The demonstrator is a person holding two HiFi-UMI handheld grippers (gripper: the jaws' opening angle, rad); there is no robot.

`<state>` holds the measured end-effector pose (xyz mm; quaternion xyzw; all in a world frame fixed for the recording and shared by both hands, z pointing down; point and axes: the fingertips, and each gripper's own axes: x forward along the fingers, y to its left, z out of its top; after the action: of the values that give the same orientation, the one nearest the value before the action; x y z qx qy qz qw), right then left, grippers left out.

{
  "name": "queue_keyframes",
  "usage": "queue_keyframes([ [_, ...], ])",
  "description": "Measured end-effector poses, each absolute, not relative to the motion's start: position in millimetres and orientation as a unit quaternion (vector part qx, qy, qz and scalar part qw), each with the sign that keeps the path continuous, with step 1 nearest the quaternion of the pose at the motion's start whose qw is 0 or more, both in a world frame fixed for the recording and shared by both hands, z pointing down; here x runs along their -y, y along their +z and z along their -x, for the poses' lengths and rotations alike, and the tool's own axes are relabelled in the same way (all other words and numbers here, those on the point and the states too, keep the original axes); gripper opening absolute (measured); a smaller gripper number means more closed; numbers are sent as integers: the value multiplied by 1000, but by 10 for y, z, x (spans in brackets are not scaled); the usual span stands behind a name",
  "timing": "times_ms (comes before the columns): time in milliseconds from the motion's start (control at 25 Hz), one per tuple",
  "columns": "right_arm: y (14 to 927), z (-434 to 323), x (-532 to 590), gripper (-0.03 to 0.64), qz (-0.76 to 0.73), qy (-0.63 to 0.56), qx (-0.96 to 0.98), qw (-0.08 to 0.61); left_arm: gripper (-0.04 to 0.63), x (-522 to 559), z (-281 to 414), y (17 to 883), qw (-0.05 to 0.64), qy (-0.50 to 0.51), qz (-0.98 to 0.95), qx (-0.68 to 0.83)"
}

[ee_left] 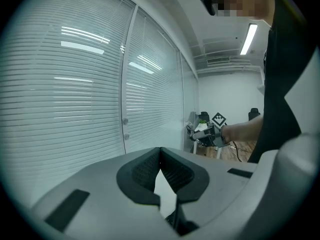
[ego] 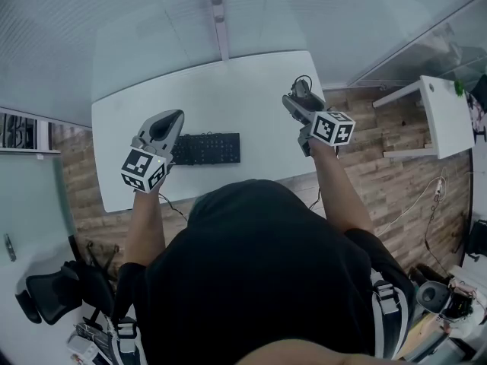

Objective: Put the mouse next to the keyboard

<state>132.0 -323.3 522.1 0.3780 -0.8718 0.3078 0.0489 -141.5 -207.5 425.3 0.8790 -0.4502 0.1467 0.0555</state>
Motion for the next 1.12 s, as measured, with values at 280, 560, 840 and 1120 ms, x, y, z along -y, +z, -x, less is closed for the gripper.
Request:
queue_keyframes([
  [280,5524,-1230,3221,399,-392,323,859,65,23,2128,1555,4331,59,151,-881,445],
  [560,5927,-1194,3197,399,-408,351,838,89,23,2176,1705,4373,56,156,-884,437],
  [840,6169,-1159,3122,400,-417,358,827,117,22,2239,1759,4363,55,156,-888,429],
  [1120,6521,-1201,3004,400,-430,363,812,154,21,2276,1796,4355,44,150,-892,424],
])
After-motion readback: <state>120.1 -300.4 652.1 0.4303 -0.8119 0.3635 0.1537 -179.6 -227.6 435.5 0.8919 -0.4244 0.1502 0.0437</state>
